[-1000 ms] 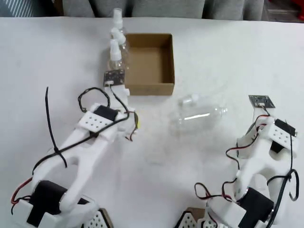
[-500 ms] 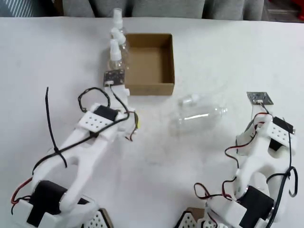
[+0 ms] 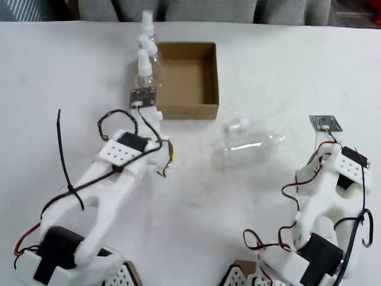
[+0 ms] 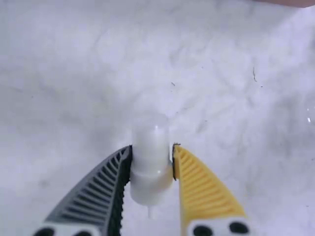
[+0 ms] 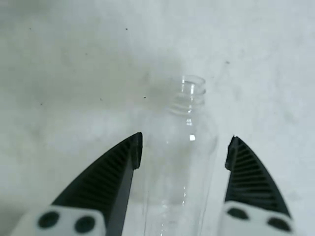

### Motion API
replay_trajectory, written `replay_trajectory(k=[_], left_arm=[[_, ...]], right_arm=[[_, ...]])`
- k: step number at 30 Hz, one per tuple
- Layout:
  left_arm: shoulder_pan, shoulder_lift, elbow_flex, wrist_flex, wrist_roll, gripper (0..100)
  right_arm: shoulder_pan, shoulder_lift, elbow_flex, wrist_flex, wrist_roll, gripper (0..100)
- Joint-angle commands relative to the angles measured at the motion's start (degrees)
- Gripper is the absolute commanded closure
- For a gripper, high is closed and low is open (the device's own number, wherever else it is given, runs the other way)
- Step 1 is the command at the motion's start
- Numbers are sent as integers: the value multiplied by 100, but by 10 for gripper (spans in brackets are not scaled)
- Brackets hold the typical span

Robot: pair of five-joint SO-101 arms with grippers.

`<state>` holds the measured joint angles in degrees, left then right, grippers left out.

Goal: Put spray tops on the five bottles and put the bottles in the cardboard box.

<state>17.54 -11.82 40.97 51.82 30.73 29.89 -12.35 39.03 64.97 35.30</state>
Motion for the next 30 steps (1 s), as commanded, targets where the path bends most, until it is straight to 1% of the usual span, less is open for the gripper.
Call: replay_trajectory(k=[1,6,19,23,25,28,30], left_arm=[[48,-22,-281,-105,-53,978],[48,-22,-281,-105,-53,978],[40,-22,-290,-105,-53,978],[40,-22,-290,-105,-53,978],[40,-22,-290,-114,-53,978],[40,-22,-290,-114,-53,978],[40,-22,-290,-114,-53,978]], right_arm=[[-48,145,-26,-31,-35,765],[-101,576,-70,-66,-44,765],[-101,602,-255,-48,26,768],[-110,585,-255,-48,782,765],[-101,585,-325,-40,862,762],[-66,585,-448,66,932,715],[-66,585,-501,321,1240,690]])
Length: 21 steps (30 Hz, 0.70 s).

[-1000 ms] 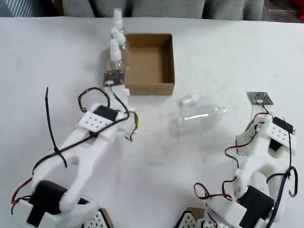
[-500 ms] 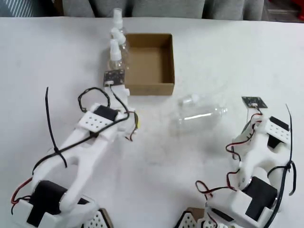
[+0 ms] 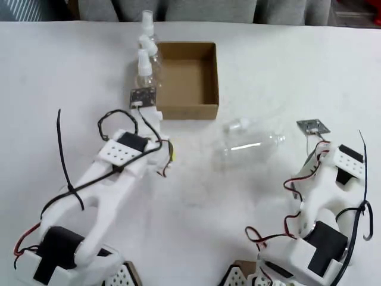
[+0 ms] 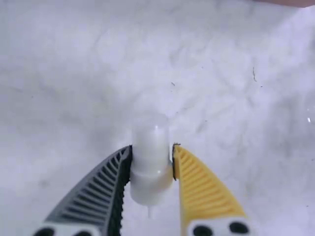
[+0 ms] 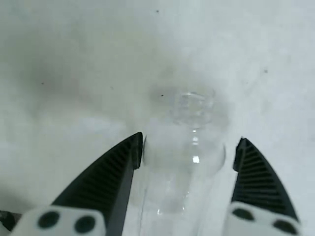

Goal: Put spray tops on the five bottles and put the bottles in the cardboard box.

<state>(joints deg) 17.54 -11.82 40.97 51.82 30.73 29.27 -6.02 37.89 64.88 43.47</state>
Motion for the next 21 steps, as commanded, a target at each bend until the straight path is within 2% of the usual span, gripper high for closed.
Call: replay_trajectory(k=[1,6,12,17,21], left_arm=[[31,-22,-290,-114,-53,978],[31,-22,-290,-114,-53,978],[31,-22,-290,-114,-53,978],[22,-22,-290,-114,-53,978],[22,-22,-290,-114,-53,978]], right_arm=[[-13,-48,-387,400,527,690],[-4,-31,-378,409,633,690],[-22,4,-360,409,633,777],[-4,4,-360,409,633,789],[4,-40,-387,409,598,879]])
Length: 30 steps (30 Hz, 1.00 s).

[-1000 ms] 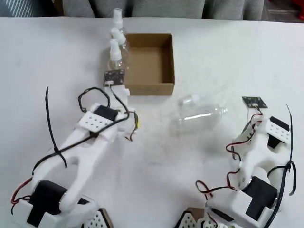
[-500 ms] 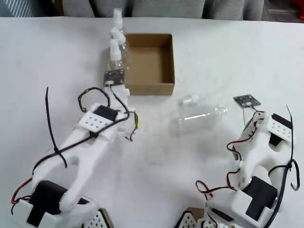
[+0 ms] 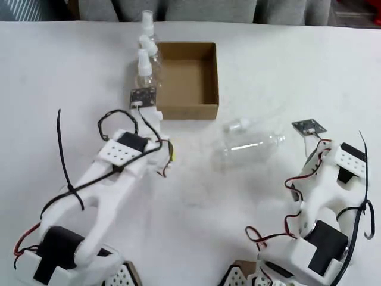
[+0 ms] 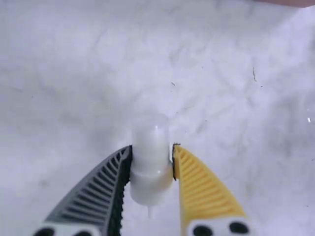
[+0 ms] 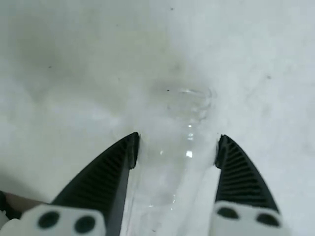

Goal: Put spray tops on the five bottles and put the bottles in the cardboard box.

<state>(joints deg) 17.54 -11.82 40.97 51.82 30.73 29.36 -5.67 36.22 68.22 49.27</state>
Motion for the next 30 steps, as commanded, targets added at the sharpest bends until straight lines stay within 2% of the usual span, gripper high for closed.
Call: replay_trajectory(k=[1,6,13,17,22,30], left_arm=[[22,-22,-290,-114,-53,978],[13,-22,-290,-141,-53,978],[13,-22,-290,-141,-53,978],[13,-31,-290,-141,-53,978],[13,-31,-290,-149,-62,978],[4,-31,-290,-123,-62,978]], right_arm=[[-4,-84,-229,75,18,904],[66,-92,-686,189,-114,956],[303,-92,-1837,646,-1653,956],[277,-101,-1574,664,-1881,959],[242,-822,-791,-224,-1978,957],[-567,-2466,571,-2360,-3209,956]])
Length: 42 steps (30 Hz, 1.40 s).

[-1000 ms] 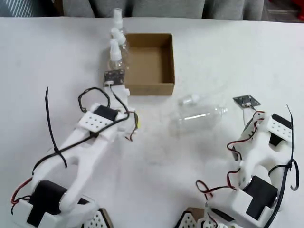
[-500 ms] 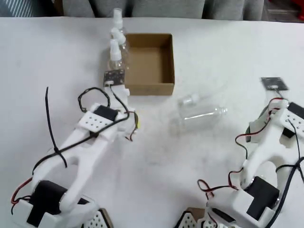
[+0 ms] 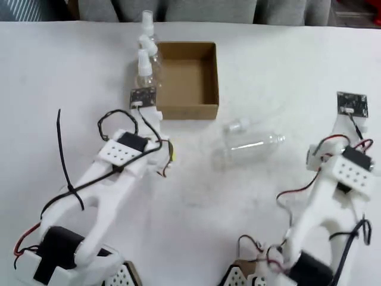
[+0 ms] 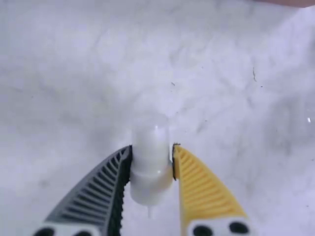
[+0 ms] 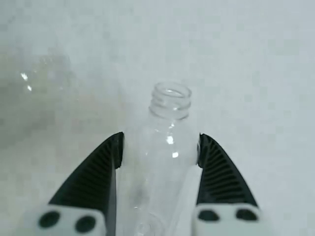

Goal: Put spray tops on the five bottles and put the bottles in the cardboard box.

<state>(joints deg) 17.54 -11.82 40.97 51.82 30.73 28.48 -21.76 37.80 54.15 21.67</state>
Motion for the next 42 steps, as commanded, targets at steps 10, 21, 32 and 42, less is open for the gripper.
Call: replay_trajectory(k=[10,21,32,42], left_arm=[[-277,-382,-369,-18,-62,978],[-813,-3116,-1257,1055,-862,977],[-734,-3688,-3305,9,-2391,976],[409,-3073,-3613,-2453,-2400,976]], right_arm=[[-1666,-2211,1495,-3582,-897,961],[-3767,-5138,3112,-3741,-1477,961],[-5446,-6334,4264,-3776,-1688,961],[-6141,-7547,5793,-4488,-1662,961]])
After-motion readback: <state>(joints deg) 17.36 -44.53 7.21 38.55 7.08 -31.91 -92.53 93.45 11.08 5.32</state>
